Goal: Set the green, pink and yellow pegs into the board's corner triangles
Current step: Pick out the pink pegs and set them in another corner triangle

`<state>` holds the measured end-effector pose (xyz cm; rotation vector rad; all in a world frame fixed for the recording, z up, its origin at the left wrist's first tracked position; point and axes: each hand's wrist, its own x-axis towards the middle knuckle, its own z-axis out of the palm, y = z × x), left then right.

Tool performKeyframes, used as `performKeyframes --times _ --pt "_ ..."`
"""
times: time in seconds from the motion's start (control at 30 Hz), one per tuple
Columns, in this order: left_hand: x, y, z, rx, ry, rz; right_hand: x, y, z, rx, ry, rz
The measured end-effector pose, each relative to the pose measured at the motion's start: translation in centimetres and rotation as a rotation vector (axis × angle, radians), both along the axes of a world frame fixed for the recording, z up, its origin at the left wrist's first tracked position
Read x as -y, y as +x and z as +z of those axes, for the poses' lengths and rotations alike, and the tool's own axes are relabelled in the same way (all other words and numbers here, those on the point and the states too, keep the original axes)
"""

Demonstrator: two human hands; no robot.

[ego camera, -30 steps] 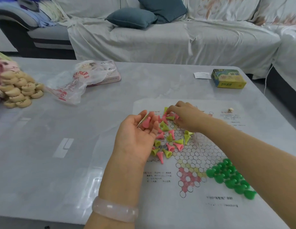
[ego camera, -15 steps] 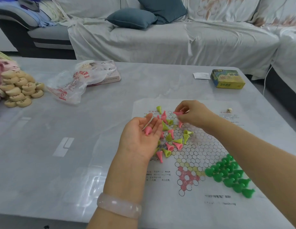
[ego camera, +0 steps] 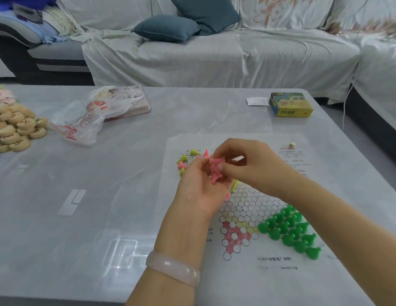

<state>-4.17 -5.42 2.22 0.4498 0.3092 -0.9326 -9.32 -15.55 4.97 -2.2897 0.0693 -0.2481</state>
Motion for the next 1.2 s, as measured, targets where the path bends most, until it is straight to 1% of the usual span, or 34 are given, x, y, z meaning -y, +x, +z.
performKeyframes --times 0.07,0.1,0.17,0.2,0.23,0.3,0.4,0.43,0.47,0.53,0.6,0.67,0.8,0.9,1.03,1.2 --pt "0.5 -0.2 0.0 0.012 0.022 0.030 0.9 -0.6 0.1 0.049 0.114 -0.102" --pt "0.8 -0.2 0.0 0.026 0.068 0.041 1.4 -1.0 -0.1 0.088 0.182 -0.178" --pt "1.1 -0.2 0.3 0.107 0.206 0.058 2.6 -2.1 -0.6 0.148 0.329 -0.332" --pt "1.2 -0.2 0.4 0.188 0.292 0.064 3.3 -2.6 -0.9 0.160 0.406 -0.394" --pt "1.4 -0.1 0.4 0.295 0.388 0.069 4.2 -3.2 -1.3 0.158 0.467 -0.442" --pt "1.6 -0.3 0.8 0.554 0.600 0.065 6.5 -4.0 -2.0 0.121 0.508 -0.514" --pt "2.1 -0.3 1.0 1.058 1.028 0.037 10.1 -4.6 -2.9 0.074 0.482 -0.609" --pt "2.2 -0.2 0.8 1.200 1.118 0.045 11.0 -4.5 -3.2 0.063 0.444 -0.617" --pt "2.4 -0.2 0.7 1.298 1.173 0.042 11.7 -4.2 -3.6 0.051 0.393 -0.607" --pt "2.6 -0.1 0.3 1.414 1.251 0.003 12.6 -3.2 -4.4 0.014 0.263 -0.555" --pt "2.4 0.0 0.0 1.445 1.293 -0.043 13.1 -1.7 -5.4 -0.022 0.121 -0.518" --pt "2.2 0.2 0.1 1.415 1.279 -0.057 13.5 -0.1 -6.3 -0.033 0.035 -0.521" --pt "2.0 0.2 0.7 1.374 1.259 0.005 13.5 2.1 -7.7 -0.032 -0.088 -0.549" --pt "1.8 0.0 1.2 1.327 1.192 0.046 13.5 2.4 -8.1 -0.022 -0.118 -0.561" --pt "1.5 0.0 1.4 1.204 1.125 0.122 13.6 2.2 -8.1 -0.017 -0.123 -0.562" --pt "1.7 -0.1 1.0 1.036 1.015 0.158 13.5 2.1 -8.1 -0.029 -0.131 -0.557"
